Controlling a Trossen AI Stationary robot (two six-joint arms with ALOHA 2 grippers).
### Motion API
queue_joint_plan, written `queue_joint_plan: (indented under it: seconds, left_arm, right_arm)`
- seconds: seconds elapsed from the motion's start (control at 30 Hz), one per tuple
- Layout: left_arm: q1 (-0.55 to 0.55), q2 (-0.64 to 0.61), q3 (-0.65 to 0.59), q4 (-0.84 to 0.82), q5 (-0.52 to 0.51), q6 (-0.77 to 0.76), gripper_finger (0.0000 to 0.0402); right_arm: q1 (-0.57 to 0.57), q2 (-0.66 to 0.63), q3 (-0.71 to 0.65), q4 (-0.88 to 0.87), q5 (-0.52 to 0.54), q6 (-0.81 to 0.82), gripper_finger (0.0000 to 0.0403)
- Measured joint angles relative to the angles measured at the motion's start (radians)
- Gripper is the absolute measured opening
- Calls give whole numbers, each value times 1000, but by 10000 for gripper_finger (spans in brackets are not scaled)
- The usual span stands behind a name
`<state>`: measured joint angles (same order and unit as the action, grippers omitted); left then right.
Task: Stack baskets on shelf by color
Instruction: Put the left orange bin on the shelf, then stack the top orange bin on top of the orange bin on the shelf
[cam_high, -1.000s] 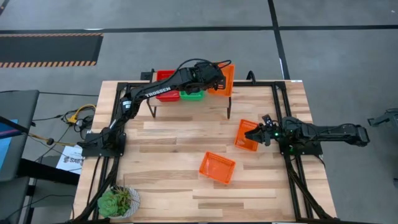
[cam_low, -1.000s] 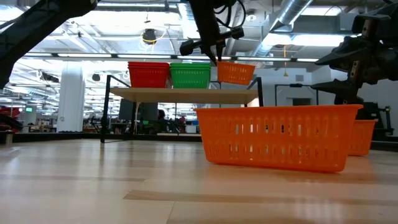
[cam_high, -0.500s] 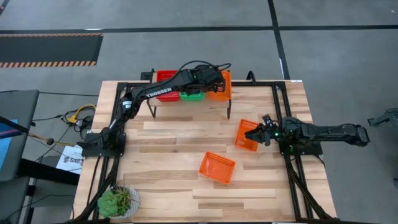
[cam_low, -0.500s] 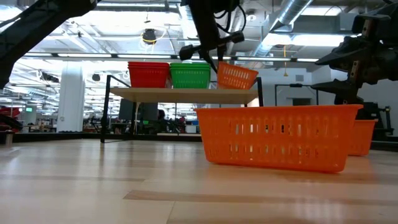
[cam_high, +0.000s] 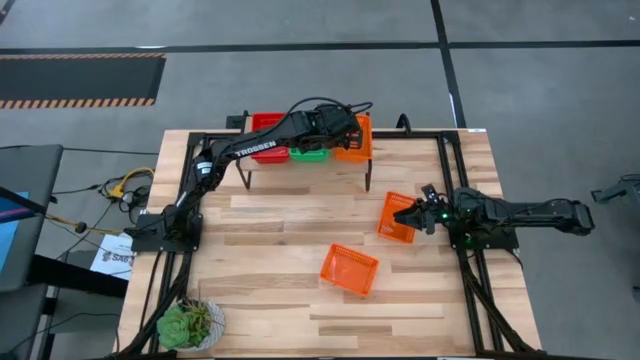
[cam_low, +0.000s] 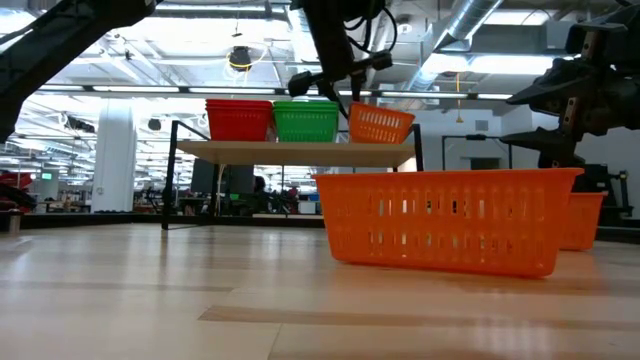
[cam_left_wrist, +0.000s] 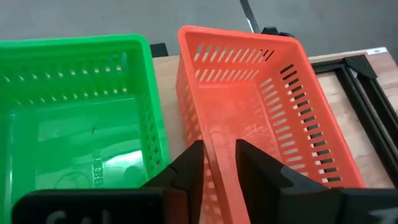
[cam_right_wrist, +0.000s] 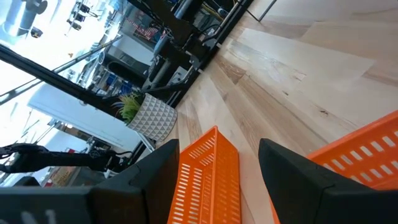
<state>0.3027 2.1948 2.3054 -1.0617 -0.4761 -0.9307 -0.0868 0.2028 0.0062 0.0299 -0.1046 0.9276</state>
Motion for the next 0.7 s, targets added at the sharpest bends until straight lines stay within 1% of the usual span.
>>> queue_joint_plan:
  seconds: [0.13,0.33,0.47,0.57,0.7]
  left_arm:
    - [0,-2,0,-10,-2,29,110]
    - [0,-9,50,-95,-38,30,176]
    - [1,-19,49,-106,-25,31,215]
    - [-5,-55,49,-98,22,29,230]
    - [-39,-114,50,-86,72,36,232]
  right_arm:
    - [0,0,0,0,0,0,244]
    - [0,0,0,0,0,0,244]
    - [0,0,0,0,0,-1,244]
    - [0,0,0,0,0,0,244]
    - [1,0,0,1,-1,0,244]
